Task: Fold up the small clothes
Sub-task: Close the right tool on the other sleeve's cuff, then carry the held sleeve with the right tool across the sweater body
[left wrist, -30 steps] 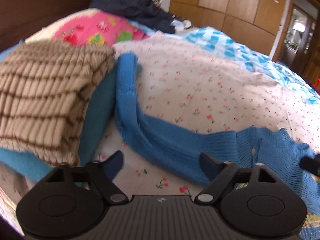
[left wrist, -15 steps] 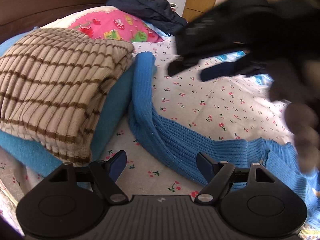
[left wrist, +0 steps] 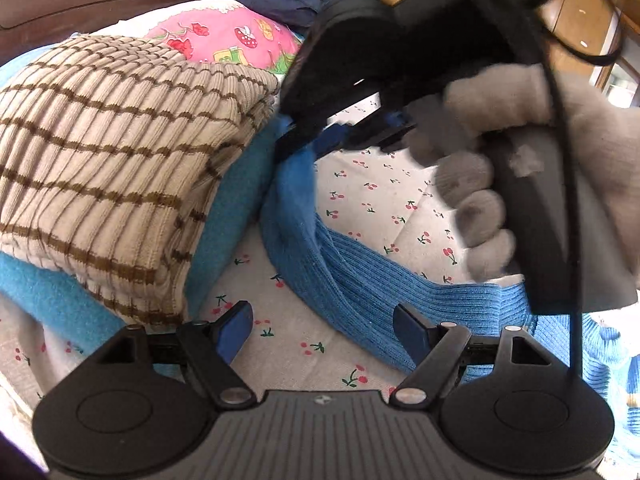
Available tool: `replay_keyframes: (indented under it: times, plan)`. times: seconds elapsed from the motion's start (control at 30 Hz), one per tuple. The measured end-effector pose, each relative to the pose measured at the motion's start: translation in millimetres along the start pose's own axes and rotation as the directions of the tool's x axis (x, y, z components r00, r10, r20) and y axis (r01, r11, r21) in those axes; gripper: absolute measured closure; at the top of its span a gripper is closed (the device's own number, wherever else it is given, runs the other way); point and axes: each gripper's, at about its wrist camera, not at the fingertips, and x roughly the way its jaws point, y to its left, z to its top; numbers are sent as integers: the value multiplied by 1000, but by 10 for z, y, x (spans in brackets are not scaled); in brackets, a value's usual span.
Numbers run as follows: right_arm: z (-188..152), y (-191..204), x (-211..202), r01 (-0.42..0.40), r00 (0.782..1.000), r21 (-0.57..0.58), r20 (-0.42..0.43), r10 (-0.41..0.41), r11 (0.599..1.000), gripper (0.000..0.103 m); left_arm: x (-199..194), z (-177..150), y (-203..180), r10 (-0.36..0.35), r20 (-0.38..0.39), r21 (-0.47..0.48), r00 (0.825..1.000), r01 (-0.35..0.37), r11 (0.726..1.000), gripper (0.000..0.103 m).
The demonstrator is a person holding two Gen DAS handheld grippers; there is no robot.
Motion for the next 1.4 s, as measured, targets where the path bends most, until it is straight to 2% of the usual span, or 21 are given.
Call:
replay_keyframes:
  times: [0.1,0.17,0.3,0.4,0.5,0.57,0.63,0.67,0.7,0.77,0.83,0.9,0.97,1.07,1.13,1.3,1.4]
  plan:
    - [-19,-82,-305,-1,998,31,64,-1,1000,96,-22,-16,-29,-7,6,18,1000,7,1000,21]
    - [-36,-198,-613,-11,991,80,131,0,997,97,-52,-27,-54,-16,17,27,1000,15,1000,18]
    - [-205,-482,-1339,-35,960,187,278,-19,982,97,-105,-33,-85,-38,48,41,998,36,999,13]
    - [-458,-708,-1908,-45,923,261,379,-60,964,99,-121,-40,-148,-41,58,82,997,36,996,12]
    - [-862,-957,-2509,-57,870,343,478,-122,938,100,-126,-58,-241,-36,62,129,997,28,991,11]
    - [-1159,-1145,-2868,-54,824,403,534,-187,913,100,-127,-65,-297,-34,61,157,998,24,987,11]
    - [-1512,-1324,-3117,-56,793,470,557,-247,881,100,-129,-72,-341,-37,60,186,998,25,982,11]
    - [-1679,-1413,-3170,-61,792,505,550,-266,861,99,-135,-70,-355,-41,56,197,998,29,980,11]
    - [-1823,-1489,-3172,-63,801,536,530,-278,842,96,-136,-74,-378,-43,56,206,998,31,978,11]
    - [-2014,-1578,-3044,-54,839,579,468,-278,814,92,-148,-110,-453,-30,62,236,998,15,972,11]
    - [-2124,-1644,-2814,-73,880,608,411,-236,790,92,-134,-138,-524,-9,62,269,998,-8,963,11]
    - [-2120,-1652,-2519,-90,908,617,374,-191,781,91,-141,-174,-582,-1,70,300,998,-20,954,11]
    - [-2076,-1711,-2201,-91,929,629,333,-162,772,83,-153,-197,-615,5,80,322,997,-31,946,11]
    - [-1989,-1825,-1779,-95,945,687,290,-152,720,69,-155,-190,-601,-8,83,321,997,-19,947,11]
    - [-1937,-1849,-1614,-78,949,713,266,-166,697,67,-143,-179,-581,-14,82,310,997,-13,951,11]
    - [-1689,-1815,-1365,-6,954,695,220,-204,719,61,-103,-136,-503,-31,58,271,998,14,962,11]
    - [-1554,-1746,-1271,46,950,661,202,-237,749,59,-109,-124,-466,-42,54,253,998,27,967,11]
